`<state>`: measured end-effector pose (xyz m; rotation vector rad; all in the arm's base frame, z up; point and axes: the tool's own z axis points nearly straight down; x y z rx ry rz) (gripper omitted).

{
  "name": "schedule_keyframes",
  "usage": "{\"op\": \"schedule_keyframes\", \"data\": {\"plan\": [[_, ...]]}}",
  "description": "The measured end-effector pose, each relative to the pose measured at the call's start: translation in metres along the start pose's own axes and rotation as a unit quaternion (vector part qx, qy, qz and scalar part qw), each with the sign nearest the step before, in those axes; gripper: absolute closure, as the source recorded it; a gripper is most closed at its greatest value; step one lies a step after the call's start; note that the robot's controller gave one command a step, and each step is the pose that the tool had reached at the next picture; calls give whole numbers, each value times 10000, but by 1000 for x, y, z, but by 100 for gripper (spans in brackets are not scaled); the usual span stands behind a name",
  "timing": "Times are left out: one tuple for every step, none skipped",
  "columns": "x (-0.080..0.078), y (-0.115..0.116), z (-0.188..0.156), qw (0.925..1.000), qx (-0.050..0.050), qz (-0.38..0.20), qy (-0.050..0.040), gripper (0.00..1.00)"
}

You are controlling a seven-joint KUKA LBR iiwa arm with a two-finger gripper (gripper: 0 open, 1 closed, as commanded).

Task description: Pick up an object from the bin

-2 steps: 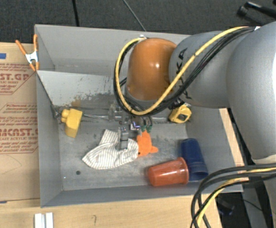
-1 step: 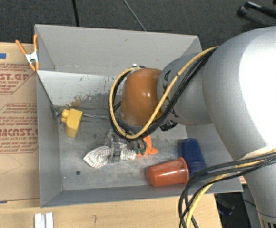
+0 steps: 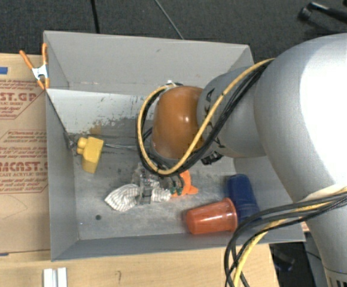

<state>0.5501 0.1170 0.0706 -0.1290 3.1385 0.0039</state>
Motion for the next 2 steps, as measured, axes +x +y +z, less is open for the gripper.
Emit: {"op": "schedule_keyframes", "data": {"plan": [[0,0,0,10000,0,1,0,100],[-13,8,-132,9999,2,138,-11,100]]}}
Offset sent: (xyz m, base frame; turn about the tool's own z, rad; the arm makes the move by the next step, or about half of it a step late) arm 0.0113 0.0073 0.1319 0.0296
